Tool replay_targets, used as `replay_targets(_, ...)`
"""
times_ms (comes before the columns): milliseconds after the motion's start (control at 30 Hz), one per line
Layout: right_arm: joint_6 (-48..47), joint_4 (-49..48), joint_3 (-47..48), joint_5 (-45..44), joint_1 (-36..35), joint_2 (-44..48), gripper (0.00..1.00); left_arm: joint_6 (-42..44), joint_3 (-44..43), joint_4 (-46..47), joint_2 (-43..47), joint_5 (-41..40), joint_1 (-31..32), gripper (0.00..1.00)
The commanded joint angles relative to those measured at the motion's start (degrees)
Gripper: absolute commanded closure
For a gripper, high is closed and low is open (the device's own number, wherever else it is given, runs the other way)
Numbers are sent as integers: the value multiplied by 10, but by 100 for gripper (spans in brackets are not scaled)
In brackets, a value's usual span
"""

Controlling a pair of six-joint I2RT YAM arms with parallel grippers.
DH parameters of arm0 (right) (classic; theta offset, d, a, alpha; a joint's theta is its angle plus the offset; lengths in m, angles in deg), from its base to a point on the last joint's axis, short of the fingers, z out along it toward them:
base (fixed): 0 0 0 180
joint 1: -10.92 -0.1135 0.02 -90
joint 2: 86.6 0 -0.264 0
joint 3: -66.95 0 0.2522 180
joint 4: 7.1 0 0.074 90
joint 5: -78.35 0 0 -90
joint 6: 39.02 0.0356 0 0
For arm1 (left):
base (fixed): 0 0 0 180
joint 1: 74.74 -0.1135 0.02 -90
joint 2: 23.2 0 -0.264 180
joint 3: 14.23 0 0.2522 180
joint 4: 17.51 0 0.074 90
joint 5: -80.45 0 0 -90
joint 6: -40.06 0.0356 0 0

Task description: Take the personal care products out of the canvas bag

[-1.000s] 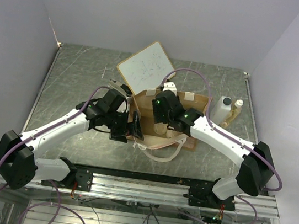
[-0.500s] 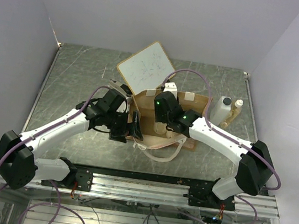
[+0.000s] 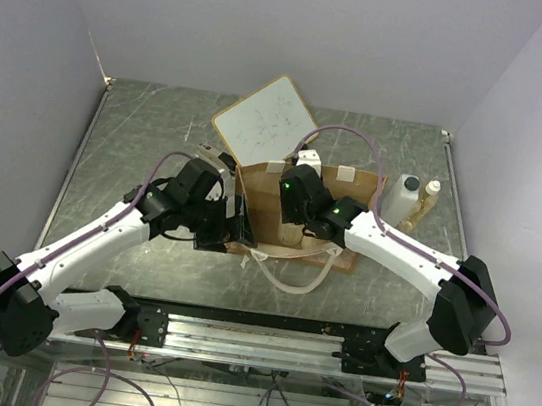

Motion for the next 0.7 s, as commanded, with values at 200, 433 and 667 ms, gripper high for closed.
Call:
replay_targets(200, 36, 46, 73, -5, 0, 48, 100, 64, -131, -92, -13, -48, 3, 1)
replay_targets(433, 77, 136, 182, -9, 1, 23, 100, 126, -171, -185, -3, -46, 2, 1)
replay_targets(667, 135, 276, 327, -29, 15, 0, 100, 144, -195, -201, 24, -52, 2, 1)
